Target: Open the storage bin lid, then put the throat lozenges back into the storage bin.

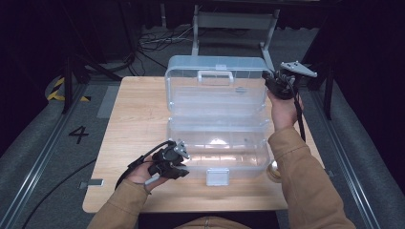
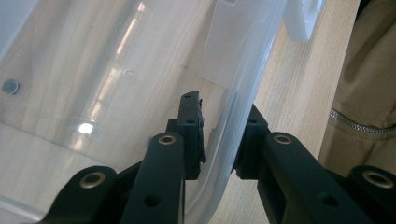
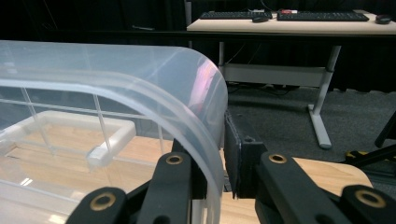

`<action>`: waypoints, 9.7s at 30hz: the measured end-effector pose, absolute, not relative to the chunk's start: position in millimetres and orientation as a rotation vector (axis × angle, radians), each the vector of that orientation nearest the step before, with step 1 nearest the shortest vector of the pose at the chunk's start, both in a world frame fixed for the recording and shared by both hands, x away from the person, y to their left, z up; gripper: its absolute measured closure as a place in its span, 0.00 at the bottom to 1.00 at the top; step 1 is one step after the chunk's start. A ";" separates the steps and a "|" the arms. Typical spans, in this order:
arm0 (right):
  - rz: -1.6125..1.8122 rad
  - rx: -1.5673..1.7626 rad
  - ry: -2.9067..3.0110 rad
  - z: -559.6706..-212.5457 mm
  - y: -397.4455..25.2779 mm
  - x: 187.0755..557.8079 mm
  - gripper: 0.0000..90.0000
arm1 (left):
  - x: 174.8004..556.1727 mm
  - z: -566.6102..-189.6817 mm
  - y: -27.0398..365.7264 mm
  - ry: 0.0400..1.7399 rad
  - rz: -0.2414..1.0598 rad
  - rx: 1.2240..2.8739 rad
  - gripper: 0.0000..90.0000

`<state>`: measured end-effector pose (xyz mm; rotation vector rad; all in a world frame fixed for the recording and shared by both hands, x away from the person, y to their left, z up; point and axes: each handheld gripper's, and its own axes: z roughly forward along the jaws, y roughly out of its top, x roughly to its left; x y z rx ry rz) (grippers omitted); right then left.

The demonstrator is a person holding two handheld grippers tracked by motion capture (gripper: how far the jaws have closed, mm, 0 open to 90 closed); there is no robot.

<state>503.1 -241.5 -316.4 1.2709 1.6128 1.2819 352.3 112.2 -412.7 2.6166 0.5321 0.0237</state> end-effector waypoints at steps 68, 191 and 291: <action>1.208 1.365 1.765 -343.5 -244.2 584.2 0.90 | 351.1 -414.5 114.3 0.517 0.032 2.575 0.85; 1.272 1.141 2.143 -325.9 -314.9 416.0 0.43 | 367.7 -366.9 173.9 0.645 -0.012 2.263 0.58; 0.537 1.194 2.872 -424.3 -310.1 396.5 0.25 | 400.3 -362.5 212.3 0.922 0.024 2.171 0.58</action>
